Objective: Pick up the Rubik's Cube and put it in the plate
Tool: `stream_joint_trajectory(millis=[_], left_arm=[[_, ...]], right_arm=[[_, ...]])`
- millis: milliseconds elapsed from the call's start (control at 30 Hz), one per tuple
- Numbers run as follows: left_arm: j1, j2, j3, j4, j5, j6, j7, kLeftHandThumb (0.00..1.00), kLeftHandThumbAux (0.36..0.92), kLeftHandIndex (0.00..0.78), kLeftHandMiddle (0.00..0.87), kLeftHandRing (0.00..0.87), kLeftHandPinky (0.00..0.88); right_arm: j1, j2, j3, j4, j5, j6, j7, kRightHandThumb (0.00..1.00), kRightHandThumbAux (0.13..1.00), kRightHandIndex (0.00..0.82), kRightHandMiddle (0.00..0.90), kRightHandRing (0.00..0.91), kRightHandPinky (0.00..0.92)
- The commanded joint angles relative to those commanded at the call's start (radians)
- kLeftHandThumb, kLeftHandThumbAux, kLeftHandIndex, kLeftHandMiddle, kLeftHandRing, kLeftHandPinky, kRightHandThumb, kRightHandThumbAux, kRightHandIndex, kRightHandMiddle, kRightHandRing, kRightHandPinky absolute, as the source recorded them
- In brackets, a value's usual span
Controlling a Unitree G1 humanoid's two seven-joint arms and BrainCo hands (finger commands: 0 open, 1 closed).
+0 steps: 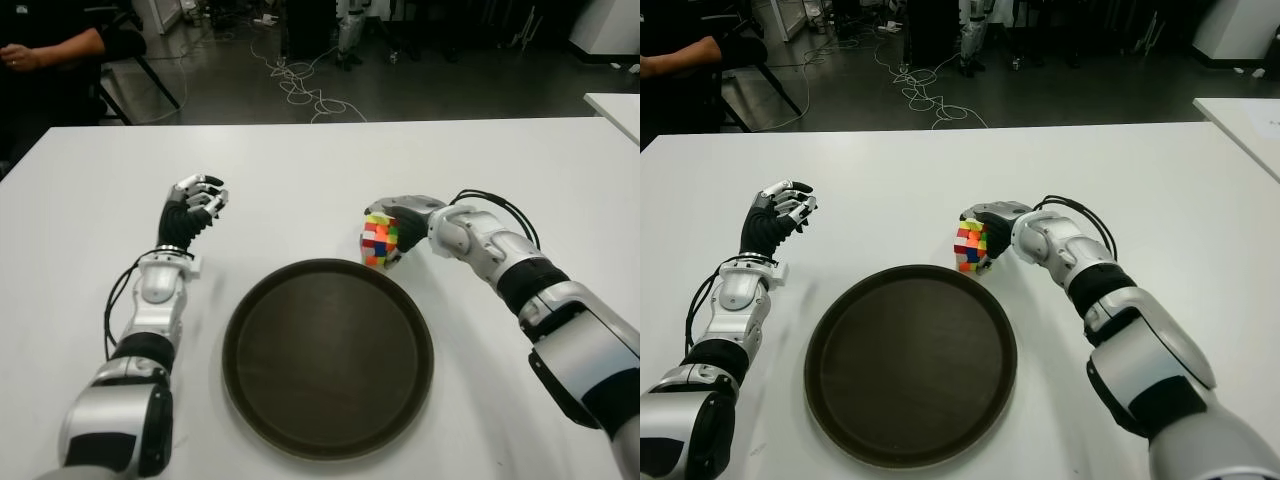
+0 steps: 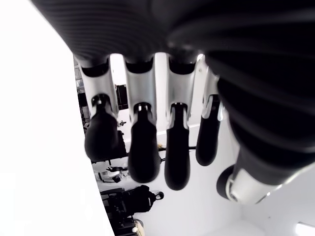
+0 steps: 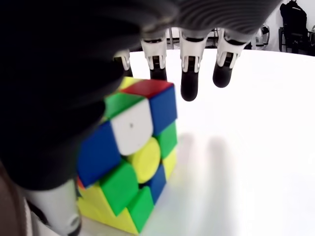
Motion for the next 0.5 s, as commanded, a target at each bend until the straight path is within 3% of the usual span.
stream_joint_trajectory(millis=[500], left_arm=[[-0.002,-0.007,0.006,0.002,-0.012,0.008,-0.008,0.839,0.67,0.402,0.556,0.664,0.694]], right_arm=[[-0.003,0.011,0.018,0.01,-0.018,0.027,0.019,0.0,0.768,0.094,0.106,0.115,0.116]])
